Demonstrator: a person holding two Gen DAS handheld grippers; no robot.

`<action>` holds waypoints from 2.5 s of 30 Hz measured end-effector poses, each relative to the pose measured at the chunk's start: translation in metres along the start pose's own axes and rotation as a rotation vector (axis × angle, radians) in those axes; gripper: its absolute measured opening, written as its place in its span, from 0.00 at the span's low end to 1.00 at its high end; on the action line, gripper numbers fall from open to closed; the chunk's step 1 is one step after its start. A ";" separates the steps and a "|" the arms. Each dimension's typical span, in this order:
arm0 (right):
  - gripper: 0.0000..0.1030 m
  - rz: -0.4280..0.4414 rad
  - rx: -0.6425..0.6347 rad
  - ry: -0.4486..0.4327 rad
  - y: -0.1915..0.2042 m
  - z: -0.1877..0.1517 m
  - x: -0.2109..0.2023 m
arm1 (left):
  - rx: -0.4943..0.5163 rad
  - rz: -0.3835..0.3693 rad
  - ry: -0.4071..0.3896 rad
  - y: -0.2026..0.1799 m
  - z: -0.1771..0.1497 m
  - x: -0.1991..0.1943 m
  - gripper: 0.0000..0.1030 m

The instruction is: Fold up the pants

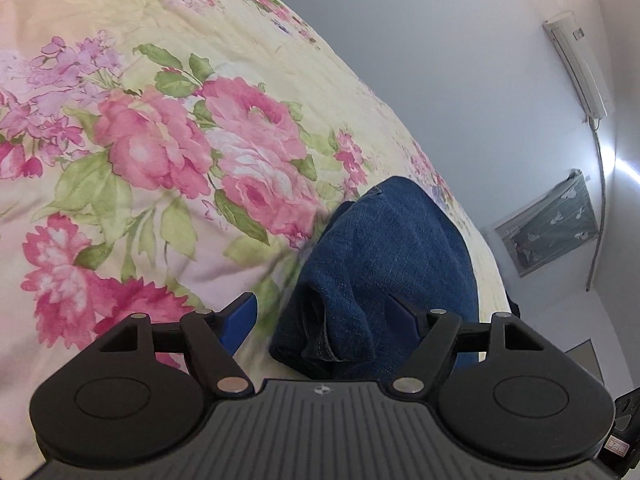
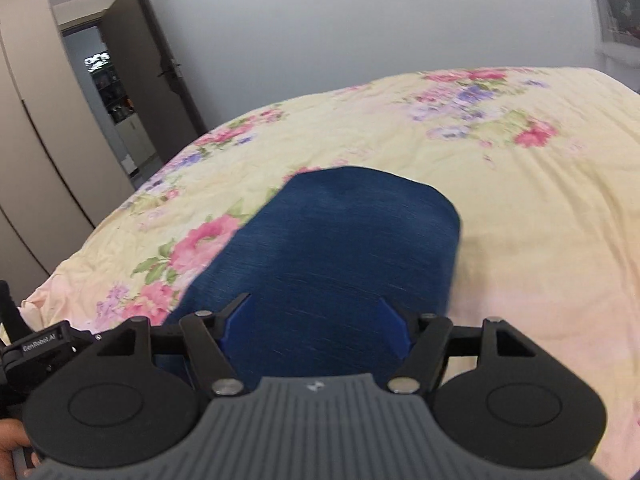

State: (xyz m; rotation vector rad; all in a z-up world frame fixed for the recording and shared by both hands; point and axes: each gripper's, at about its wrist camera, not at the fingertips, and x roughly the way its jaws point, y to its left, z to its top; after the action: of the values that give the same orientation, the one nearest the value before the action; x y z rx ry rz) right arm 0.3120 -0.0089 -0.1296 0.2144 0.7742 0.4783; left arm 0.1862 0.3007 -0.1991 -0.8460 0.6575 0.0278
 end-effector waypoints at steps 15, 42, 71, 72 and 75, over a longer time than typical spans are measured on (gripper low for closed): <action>0.32 0.321 0.437 0.137 -0.114 -0.015 0.027 | -0.202 -0.287 0.040 0.012 -0.007 0.003 0.18; 0.58 -0.052 -0.170 -0.067 -0.019 0.056 0.083 | 0.420 0.213 0.090 -0.075 -0.004 0.055 0.63; 0.71 0.041 0.203 -0.077 -0.081 -0.049 0.054 | 0.355 0.272 0.147 -0.047 -0.018 0.045 0.70; 0.71 0.077 0.265 -0.056 -0.089 -0.050 0.055 | 0.327 0.259 0.143 -0.043 -0.016 0.041 0.70; 0.71 0.197 0.428 0.020 -0.114 -0.047 0.063 | 0.239 0.188 0.130 -0.030 -0.006 0.033 0.76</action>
State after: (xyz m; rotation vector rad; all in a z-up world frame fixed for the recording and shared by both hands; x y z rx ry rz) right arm 0.3554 -0.0774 -0.2418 0.6897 0.8740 0.4968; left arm 0.2172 0.2688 -0.1998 -0.5574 0.8431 0.0632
